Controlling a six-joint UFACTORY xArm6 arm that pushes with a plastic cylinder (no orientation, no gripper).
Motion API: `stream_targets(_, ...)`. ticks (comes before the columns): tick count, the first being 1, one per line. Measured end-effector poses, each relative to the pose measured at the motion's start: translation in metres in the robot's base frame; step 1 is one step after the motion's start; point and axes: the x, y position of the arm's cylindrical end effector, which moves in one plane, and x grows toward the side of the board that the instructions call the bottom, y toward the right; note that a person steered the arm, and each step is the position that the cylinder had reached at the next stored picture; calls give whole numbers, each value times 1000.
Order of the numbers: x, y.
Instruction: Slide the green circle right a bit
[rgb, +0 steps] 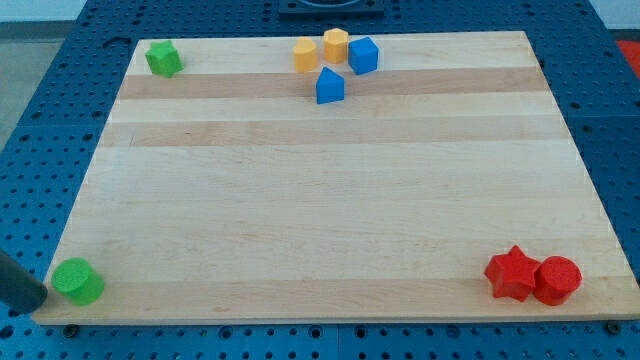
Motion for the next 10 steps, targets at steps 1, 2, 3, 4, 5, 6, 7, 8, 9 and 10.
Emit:
stream_targets(1,-9,4)
stream_targets(2,-13,10)
stream_targets(3,-13,10)
stream_targets(4,-15,12)
stream_targets(5,-17,14)
stream_targets(6,-17,14)
stream_targets(7,-29,14)
stream_targets(8,-29,14)
stream_targets(9,-28,14)
stream_targets(10,-14,14)
